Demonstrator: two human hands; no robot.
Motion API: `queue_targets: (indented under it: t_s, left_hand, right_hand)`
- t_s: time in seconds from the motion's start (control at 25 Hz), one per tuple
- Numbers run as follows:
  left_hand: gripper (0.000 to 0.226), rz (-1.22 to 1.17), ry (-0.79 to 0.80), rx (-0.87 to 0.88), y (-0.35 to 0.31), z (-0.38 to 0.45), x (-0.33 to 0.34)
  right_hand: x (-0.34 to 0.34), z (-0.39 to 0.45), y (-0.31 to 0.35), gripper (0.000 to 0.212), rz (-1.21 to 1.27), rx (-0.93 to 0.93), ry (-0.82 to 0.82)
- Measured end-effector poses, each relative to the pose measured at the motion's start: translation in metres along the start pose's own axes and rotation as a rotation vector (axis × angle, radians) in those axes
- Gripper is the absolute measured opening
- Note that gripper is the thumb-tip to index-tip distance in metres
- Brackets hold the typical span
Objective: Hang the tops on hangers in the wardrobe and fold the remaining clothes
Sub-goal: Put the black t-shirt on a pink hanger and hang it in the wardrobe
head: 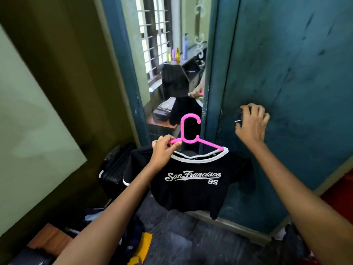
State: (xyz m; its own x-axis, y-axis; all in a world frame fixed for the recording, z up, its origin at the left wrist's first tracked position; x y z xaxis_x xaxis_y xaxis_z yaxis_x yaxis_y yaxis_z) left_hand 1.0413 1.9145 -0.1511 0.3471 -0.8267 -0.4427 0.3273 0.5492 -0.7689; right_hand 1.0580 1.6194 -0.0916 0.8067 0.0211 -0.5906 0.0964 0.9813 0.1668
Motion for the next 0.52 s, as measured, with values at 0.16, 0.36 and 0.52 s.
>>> queue_targets:
  t_s: [0.16, 0.36, 0.52]
  left_hand:
    - [0.014, -0.037, 0.087, 0.045, -0.005, 0.030, 0.040]
    - [0.016, -0.082, 0.210, 0.075, -0.015, 0.041, 0.088]
    - [0.013, -0.143, 0.264, 0.098, -0.028, 0.036, 0.114]
  right_hand:
    - [0.007, 0.005, -0.004, 0.056, -0.101, 0.045, -0.071]
    - [0.011, 0.006, -0.019, 0.042, -0.031, 0.021, 0.111]
    - [0.005, 0.010, -0.020, 0.038, -0.049, -0.018, 0.103]
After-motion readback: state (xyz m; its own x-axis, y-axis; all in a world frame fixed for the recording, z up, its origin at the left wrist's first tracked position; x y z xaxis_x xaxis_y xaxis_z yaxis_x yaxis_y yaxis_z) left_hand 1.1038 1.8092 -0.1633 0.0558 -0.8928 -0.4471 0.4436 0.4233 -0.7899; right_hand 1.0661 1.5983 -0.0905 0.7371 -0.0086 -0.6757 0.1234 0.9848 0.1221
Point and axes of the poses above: each hand's wrist, its own z-axis towards the middle knuckle, its own x-axis out of the palm, y = z × x, the point moved 5 cm from there along z, towards the middle knuckle, and after that the axes turned 14 degrees about -y, right-handed, at the moved point
